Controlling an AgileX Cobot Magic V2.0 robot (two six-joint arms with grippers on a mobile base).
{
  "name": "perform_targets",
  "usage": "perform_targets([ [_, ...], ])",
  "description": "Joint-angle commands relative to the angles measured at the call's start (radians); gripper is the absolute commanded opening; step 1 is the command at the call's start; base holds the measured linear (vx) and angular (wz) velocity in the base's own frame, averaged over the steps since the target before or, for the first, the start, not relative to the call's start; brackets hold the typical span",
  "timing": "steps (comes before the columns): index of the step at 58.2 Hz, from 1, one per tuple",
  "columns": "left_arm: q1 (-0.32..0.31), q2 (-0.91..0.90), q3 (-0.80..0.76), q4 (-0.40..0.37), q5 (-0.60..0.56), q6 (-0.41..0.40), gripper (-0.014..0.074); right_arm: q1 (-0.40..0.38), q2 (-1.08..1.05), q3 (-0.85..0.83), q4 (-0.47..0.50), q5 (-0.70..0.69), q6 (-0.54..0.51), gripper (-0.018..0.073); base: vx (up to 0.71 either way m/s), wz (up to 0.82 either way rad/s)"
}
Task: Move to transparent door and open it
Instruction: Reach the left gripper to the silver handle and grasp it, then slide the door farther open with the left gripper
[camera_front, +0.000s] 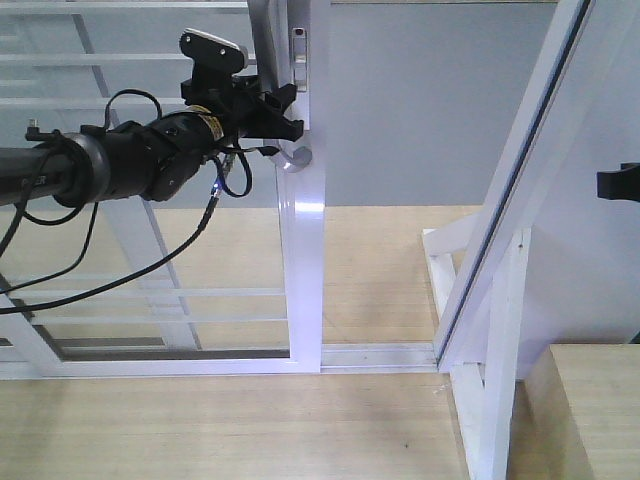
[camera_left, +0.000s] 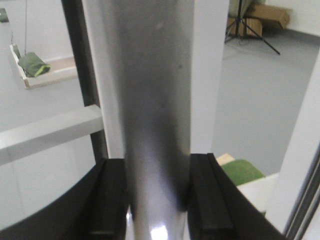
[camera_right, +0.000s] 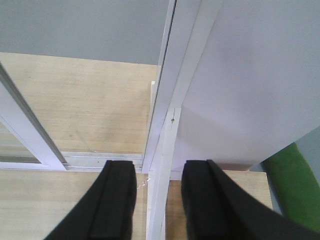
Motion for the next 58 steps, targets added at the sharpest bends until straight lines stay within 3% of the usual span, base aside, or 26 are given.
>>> perform_targets([
  [1,0.001,-0.054,-0.035,-0.099,-0.106,0.026,0.0372,-0.004,-0.021,-0.029,-0.008,-0.058,-0.001,0.0333,0.00,0.00],
  [11,0.001,-0.055,-0.035,-0.101,-0.091,0.037,0.0330,-0.004,-0.021,-0.029,-0.008,-0.058,-0.001,0.0333,0.00,0.00],
  [33,0.075,-0.114,-0.034,-0.100,-0.063,0.043,0.0008,-0.004,-0.021,-0.029,-0.008,-0.057,-0.001,0.0333,0.00,0.00],
  [58,0.155,-0.164,-0.034,-0.100,0.049,0.044,0.0004,-0.004,-0.021,-0.029,-0.009,-0.059,-0.001,0.0333,0.00,0.00],
])
